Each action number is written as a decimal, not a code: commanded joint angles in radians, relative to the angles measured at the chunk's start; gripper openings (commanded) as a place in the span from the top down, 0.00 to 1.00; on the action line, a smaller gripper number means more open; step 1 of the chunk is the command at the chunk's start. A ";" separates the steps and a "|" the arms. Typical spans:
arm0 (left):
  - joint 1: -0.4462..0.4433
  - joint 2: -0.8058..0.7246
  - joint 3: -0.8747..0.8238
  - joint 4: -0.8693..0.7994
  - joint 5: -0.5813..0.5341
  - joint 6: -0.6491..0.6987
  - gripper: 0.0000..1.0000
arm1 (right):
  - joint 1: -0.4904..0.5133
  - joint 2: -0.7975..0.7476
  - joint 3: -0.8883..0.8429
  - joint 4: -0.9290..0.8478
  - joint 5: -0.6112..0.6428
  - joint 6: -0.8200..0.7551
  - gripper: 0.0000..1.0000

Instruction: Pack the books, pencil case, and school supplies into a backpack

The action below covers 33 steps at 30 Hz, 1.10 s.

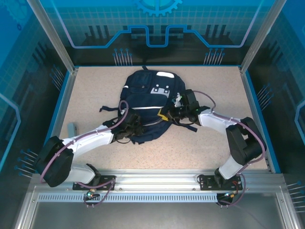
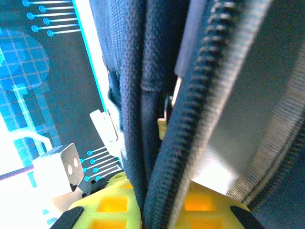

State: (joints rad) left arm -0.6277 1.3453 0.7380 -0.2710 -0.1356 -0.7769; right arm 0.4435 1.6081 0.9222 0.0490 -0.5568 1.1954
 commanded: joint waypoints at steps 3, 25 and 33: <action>0.054 -0.078 -0.035 -0.067 -0.073 0.062 1.00 | -0.107 -0.080 -0.016 -0.056 0.068 -0.082 0.92; -0.098 0.012 0.142 0.155 0.186 0.251 1.00 | 0.027 -0.115 -0.137 0.156 0.092 0.116 0.69; -0.048 -0.090 0.039 -0.008 0.035 0.284 1.00 | -0.039 -0.195 -0.093 -0.009 0.125 0.028 0.90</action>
State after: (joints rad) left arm -0.7094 1.3281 0.8207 -0.2043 -0.0277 -0.5259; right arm 0.4438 1.4681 0.7948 0.1410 -0.4747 1.2747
